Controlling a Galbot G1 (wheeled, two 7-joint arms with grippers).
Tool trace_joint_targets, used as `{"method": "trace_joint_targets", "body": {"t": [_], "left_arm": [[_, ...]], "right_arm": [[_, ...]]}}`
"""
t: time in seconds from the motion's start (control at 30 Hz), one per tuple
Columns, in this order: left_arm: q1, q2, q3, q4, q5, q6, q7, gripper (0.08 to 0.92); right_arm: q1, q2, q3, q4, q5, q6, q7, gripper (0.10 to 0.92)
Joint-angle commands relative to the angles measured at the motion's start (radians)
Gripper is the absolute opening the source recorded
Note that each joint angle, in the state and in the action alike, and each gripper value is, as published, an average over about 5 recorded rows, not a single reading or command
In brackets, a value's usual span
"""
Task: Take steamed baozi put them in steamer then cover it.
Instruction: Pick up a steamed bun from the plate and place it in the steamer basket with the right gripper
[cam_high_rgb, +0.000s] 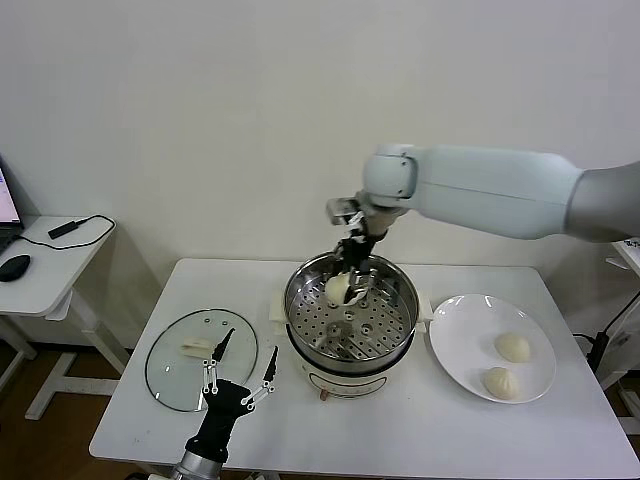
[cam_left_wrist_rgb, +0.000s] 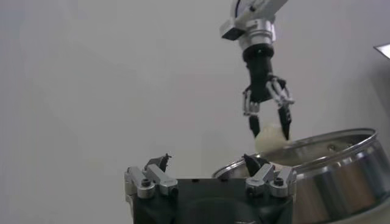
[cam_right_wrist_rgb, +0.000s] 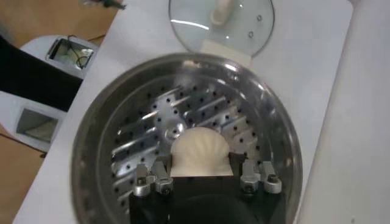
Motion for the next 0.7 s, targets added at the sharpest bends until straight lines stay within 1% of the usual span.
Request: {"method": "trace_joint_targets", "body": {"t": [0.03,0.5,0.6,0.7], "left_arm": [[-0.002,0.000,0.000,-0.003,-0.001,-0.001,-0.001,0.823],[0.003,0.001,-0.016,0.001,-0.003,-0.006,-0.003,0.823],[0.004,0.002,-0.020,0.000,-0.003,-0.006,-0.003,0.823],[0.006,0.004,-0.024,0.000,-0.003,-0.005,-0.003,0.823]], "right_arm": [[-0.035,0.083,-0.030,-0.012,0.023,-0.025,0.080,0.653],[-0.103,0.089,-0.016,-0.036,0.008,-0.033,0.136,0.663],[-0.105,0.086,-0.012,-0.034,0.003,-0.035,0.135,0.713],[-0.095,0.073,-0.008,-0.022,0.000,-0.040,0.134,0.785]]}}
